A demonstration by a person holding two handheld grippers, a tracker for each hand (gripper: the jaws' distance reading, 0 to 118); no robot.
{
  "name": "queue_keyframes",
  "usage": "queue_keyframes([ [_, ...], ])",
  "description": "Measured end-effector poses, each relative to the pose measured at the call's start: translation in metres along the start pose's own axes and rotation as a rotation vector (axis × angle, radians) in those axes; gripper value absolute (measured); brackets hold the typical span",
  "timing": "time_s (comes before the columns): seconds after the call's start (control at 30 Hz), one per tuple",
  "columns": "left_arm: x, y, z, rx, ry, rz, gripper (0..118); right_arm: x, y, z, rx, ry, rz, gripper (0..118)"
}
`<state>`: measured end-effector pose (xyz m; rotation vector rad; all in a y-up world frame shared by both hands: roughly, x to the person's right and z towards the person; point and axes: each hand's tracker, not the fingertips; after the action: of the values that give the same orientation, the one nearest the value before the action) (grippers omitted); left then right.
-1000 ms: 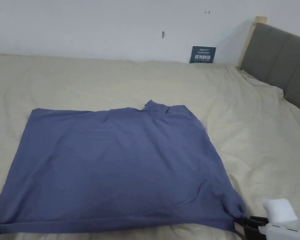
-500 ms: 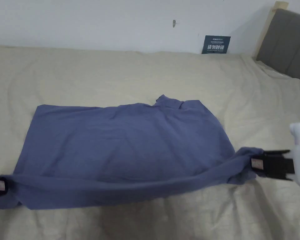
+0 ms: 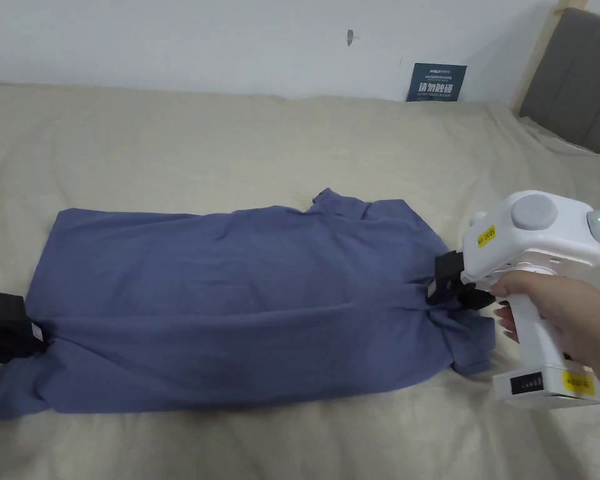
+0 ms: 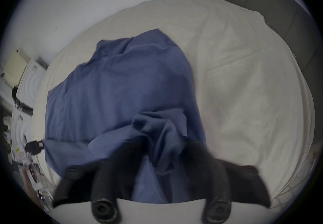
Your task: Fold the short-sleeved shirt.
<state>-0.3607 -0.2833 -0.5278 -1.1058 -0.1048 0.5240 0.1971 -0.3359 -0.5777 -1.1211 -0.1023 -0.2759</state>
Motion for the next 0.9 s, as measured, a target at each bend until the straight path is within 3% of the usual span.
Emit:
queue_keyframes([
  [0.03,-0.006,0.001,-0.001,0.009,-0.012,0.020,56,0.001,-0.002,-0.001,0.031,-0.014,-0.005,89],
  [0.1,-0.010,-0.004,0.003,0.035,-0.024,0.007,102,0.006,-0.010,0.007,0.129,0.001,-0.012,92],
  [0.13,-0.010,-0.009,0.007,0.054,-0.031,-0.014,115,0.012,-0.015,0.015,0.179,0.003,-0.008,92],
  [0.37,0.005,-0.076,0.056,0.302,0.039,-0.244,115,0.034,-0.068,0.087,0.420,0.087,-0.017,92],
  [0.47,0.006,-0.119,0.081,0.361,0.026,-0.344,114,0.035,-0.109,0.116,0.461,0.186,0.041,92],
  [0.5,0.006,-0.136,0.087,0.393,0.026,-0.381,112,0.035,-0.123,0.122,0.488,0.217,0.072,91],
  [0.53,0.006,-0.157,0.092,0.425,0.022,-0.416,102,0.035,-0.140,0.127,0.521,0.234,0.105,91],
  [0.6,0.007,-0.191,0.098,0.445,0.036,-0.458,70,0.031,-0.173,0.137,0.596,0.204,0.141,77],
  [0.63,0.008,-0.205,0.099,0.449,0.044,-0.470,20,0.029,-0.189,0.141,0.608,0.223,0.148,51],
  [0.67,0.010,-0.217,0.097,0.440,0.046,-0.463,0,0.026,-0.203,0.142,0.603,0.228,0.155,12],
  [0.7,0.010,-0.230,0.095,0.454,0.057,-0.471,0,0.021,-0.213,0.143,0.617,0.210,0.164,0],
  [0.73,0.007,-0.241,0.098,0.428,0.031,-0.464,0,0.019,-0.224,0.150,0.654,0.181,0.159,0],
  [0.83,0.011,-0.267,0.102,0.440,0.015,-0.466,0,0.020,-0.241,0.154,0.624,0.307,0.093,0],
  [0.9,0.014,-0.278,0.104,0.463,0.022,-0.469,0,0.018,-0.246,0.159,0.616,0.299,0.084,0],
])
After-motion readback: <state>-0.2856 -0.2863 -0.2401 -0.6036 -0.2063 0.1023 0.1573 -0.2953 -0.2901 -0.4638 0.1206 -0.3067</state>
